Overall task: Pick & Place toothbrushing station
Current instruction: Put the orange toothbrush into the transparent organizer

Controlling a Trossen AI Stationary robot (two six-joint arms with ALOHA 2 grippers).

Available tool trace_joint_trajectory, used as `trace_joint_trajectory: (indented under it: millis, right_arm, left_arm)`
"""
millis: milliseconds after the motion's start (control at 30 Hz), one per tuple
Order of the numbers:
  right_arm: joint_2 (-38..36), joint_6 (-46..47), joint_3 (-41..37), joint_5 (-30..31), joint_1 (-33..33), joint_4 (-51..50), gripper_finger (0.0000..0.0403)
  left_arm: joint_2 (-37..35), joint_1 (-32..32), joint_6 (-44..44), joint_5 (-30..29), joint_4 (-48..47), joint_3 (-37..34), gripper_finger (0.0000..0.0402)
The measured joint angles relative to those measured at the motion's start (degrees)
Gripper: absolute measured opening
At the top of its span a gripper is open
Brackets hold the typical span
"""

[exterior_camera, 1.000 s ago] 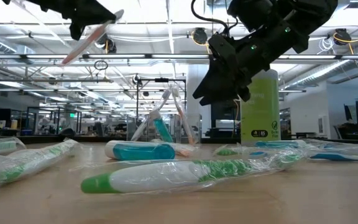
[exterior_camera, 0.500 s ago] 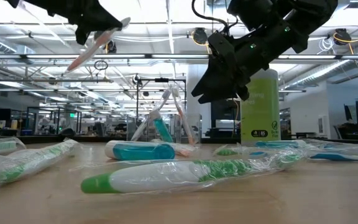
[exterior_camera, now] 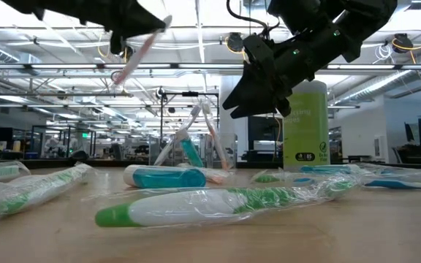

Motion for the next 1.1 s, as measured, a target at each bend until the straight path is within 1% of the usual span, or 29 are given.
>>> trace_joint_trajectory:
  millis: [67,200,300,367,433,567,667,800,867,933,1033,1100]
  right_arm:
    - [0.0,0.0,0.0,-0.02,0.0,0.0,0.0166]
    - [0.0,0.0,0.0,0.0,-0.02,0.04,0.0165]
    - [0.0,-0.01,0.0,0.0,-0.02,0.13,0.0166]
    - [0.0,-0.02,0.0,-0.02,-0.02,0.47,0.0166]
    - [0.0,0.0,0.0,-0.02,-0.02,0.62,0.0166]
    - [0.0,-0.01,0.0,-0.02,-0.02,1.23,0.0165]
    - [0.0,-0.01,0.0,-0.01,0.0,2.1,0.0166]
    - [0.0,-0.4,0.0,0.01,-0.01,4.58,0.0165]
    - [0.0,-2.14,0.0,0.02,-0.01,5.73,0.0165]
    - [0.0,-3.97,0.0,0.01,-0.02,6.32,0.0166]
    - [0.0,-4.86,0.0,-0.02,0.0,7.2,0.0167]
    - [0.0,-4.94,0.0,-0.07,-0.02,7.53,0.0165]
  left_arm:
    - [2.19,0.0,-0.34,-1.99,1.38,-0.37,0.0015]
    - [7.44,0.04,0.58,-3.33,7.86,-0.37,0.0005]
    - [11.06,0.02,1.23,-3.53,13.34,-0.37,0.0012]
    - [13.43,0.04,2.01,-4.97,16.67,-0.35,0.0017]
    - [15.84,0.04,3.61,-7.86,20.58,-0.35,0.0016]
    - [20.65,0.61,7.11,-15.73,30.17,-0.33,0.0005]
    - [24.73,2.06,8.75,-18.34,35.66,-0.3,0.0012]
    - [29.96,5.54,7.7,-18.6,38.42,-0.28,0.0011]
    - [32.62,7.37,6.67,-18.6,39.59,-0.28,0.0006]
    - [35.27,8.91,7.03,-18.48,43.02,-0.28,0.0007]
    - [38.77,10.7,7.12,-14.85,48.17,-0.28,0.0017]
    - [40.41,11.28,5.85,-12.44,48.01,-0.28,0.002]
